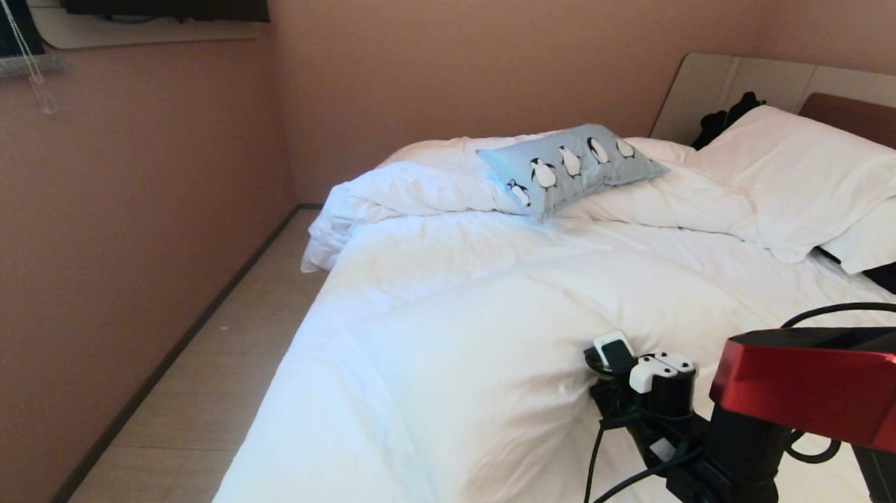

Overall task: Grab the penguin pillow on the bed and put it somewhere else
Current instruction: Pick up the pillow

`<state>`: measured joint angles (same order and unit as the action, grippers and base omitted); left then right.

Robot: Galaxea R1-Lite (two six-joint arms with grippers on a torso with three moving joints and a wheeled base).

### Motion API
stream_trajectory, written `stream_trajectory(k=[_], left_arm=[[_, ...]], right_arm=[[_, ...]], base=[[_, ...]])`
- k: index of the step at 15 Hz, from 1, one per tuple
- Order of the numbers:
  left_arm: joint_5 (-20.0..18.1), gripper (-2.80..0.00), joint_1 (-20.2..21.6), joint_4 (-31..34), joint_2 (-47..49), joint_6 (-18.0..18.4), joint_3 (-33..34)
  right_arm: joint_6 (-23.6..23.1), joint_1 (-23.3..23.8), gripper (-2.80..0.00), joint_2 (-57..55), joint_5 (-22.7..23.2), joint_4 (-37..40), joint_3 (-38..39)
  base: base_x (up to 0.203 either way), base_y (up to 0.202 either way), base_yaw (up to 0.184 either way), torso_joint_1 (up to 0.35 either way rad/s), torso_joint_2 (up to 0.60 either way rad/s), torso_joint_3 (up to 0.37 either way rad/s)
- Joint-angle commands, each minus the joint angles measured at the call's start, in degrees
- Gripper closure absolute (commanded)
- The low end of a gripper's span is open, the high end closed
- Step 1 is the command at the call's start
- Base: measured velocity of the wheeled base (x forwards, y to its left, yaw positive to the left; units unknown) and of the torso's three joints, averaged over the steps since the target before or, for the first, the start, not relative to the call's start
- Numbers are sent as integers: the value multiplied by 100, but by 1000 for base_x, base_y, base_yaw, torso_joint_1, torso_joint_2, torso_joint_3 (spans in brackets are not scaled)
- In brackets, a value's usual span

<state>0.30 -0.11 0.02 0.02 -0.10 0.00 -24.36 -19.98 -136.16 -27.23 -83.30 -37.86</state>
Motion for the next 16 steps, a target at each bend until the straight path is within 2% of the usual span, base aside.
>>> stream_trajectory(k=[1, 16], left_arm=[[5, 0, 2, -2, -2, 1, 0], [0, 0, 2, -2, -2, 1, 8]], right_arm=[[-16, -6, 0, 63, -10, -55, 16], [27, -6, 0, 829, 8, -46, 139]], base=[[0, 0, 0, 0, 0, 0], [0, 0, 0, 0, 0, 0]])
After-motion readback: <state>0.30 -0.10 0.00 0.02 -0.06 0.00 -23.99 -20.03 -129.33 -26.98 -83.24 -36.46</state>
